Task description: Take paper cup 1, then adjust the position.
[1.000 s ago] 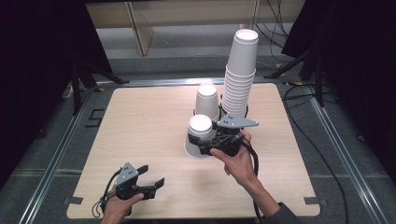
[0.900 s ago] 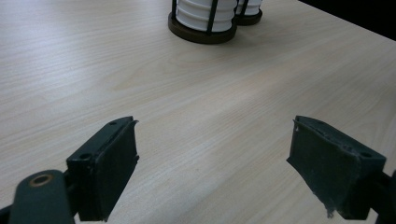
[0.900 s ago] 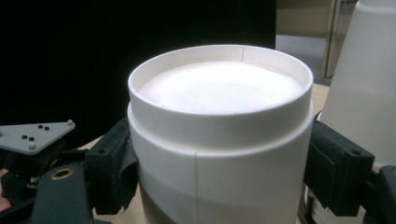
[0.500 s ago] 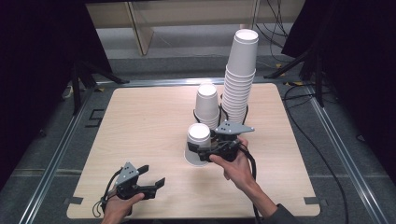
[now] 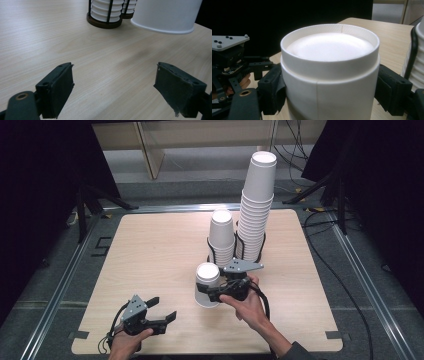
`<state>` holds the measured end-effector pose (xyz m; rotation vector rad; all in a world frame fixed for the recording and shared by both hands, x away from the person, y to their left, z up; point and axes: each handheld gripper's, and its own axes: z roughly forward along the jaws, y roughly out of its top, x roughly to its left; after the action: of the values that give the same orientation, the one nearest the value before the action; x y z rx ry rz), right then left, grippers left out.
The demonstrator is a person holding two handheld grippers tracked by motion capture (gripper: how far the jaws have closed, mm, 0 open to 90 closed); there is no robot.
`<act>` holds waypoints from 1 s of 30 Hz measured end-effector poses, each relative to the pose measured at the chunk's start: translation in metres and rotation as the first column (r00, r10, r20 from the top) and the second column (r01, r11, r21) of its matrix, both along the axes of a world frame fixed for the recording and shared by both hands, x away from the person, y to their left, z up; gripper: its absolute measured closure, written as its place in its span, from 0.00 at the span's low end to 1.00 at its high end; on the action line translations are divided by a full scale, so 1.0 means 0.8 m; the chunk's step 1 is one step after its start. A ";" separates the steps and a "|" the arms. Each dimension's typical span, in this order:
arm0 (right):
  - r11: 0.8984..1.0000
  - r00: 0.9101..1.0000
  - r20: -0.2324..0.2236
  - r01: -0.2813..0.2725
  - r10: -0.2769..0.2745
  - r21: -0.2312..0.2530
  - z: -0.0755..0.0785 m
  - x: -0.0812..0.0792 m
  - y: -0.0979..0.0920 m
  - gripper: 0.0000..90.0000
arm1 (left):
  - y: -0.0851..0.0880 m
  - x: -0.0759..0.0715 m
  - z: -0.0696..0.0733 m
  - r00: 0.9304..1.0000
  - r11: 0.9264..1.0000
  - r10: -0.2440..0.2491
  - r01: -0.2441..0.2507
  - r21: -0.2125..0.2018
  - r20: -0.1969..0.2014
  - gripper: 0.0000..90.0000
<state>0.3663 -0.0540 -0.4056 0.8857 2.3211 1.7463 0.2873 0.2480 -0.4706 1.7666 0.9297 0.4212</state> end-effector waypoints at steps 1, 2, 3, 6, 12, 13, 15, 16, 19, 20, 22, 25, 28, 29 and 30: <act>1.000 1.000 0.002 -0.003 0.003 0.002 -0.002 0.000 0.002 0.24 | 0.000 -0.001 0.001 1.000 1.000 0.000 0.000 0.001 0.004 0.16; 1.000 1.000 -0.004 -0.005 0.005 -0.002 -0.003 0.000 0.003 0.24 | -0.001 -0.001 0.000 1.000 1.000 -0.005 0.005 -0.027 0.004 0.16; 1.000 1.000 -0.006 -0.014 0.014 0.002 -0.005 0.000 0.004 0.24 | 0.000 -0.002 0.001 1.000 1.000 -0.006 0.006 -0.008 0.008 0.16; 1.000 1.000 -0.009 -0.020 0.020 0.002 -0.006 0.000 0.007 0.24 | -0.002 -0.002 0.001 1.000 0.999 -0.018 0.019 -0.039 0.016 0.16; 1.000 0.999 0.035 -0.021 0.021 0.007 -0.006 -0.002 0.012 0.24 | -0.008 -0.003 0.002 0.998 0.996 -0.053 0.055 -0.068 0.027 0.16; 1.000 0.999 0.036 -0.023 0.023 0.009 -0.005 -0.003 0.012 0.24 | -0.010 -0.003 0.002 0.998 0.994 -0.063 0.065 -0.084 0.032 0.16; 0.999 0.999 0.014 -0.042 0.042 0.022 -0.004 -0.004 0.015 0.24 | -0.015 -0.003 0.003 0.996 0.993 -0.077 0.080 -0.081 0.046 0.16; 0.999 0.999 0.026 -0.043 0.042 0.019 -0.004 -0.004 0.015 0.24 | -0.017 -0.003 0.005 0.997 0.995 -0.067 0.070 -0.076 0.046 0.16; 0.999 0.999 0.038 -0.036 0.035 0.017 -0.003 -0.004 0.017 0.24 | -0.023 0.000 0.004 0.994 0.991 -0.085 0.091 -0.097 0.070 0.16; 0.999 0.999 0.034 -0.043 0.042 0.021 -0.003 -0.005 0.018 0.24 | -0.026 0.001 0.005 0.994 0.991 -0.080 0.087 -0.100 0.072 0.16; 0.998 0.998 0.032 -0.050 0.049 0.029 -0.004 -0.004 0.020 0.24 | -0.032 0.002 0.005 0.993 0.990 -0.094 0.101 -0.102 0.073 0.16; 0.998 0.998 0.031 -0.052 0.051 0.027 -0.003 -0.007 0.022 0.24 | -0.044 0.006 0.002 0.987 0.987 -0.128 0.137 -0.084 0.102 0.16; 0.998 0.998 0.039 -0.057 0.056 0.026 -0.003 -0.008 0.024 0.24 | -0.053 0.006 0.001 0.982 0.986 -0.150 0.157 -0.053 0.113 0.16; 0.999 0.997 0.061 -0.052 0.051 0.012 -0.003 -0.008 0.024 0.24 | -0.057 0.005 0.000 0.982 0.985 -0.151 0.159 -0.066 0.112 0.16; 0.998 0.998 0.037 -0.060 0.060 0.019 -0.003 -0.010 0.026 0.24 | -0.058 0.005 0.000 0.982 0.986 -0.147 0.155 -0.064 0.117 0.16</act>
<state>0.3584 -0.0336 -0.4080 0.7878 2.3345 1.7961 0.2911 0.2012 -0.4704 1.7158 0.7179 0.3796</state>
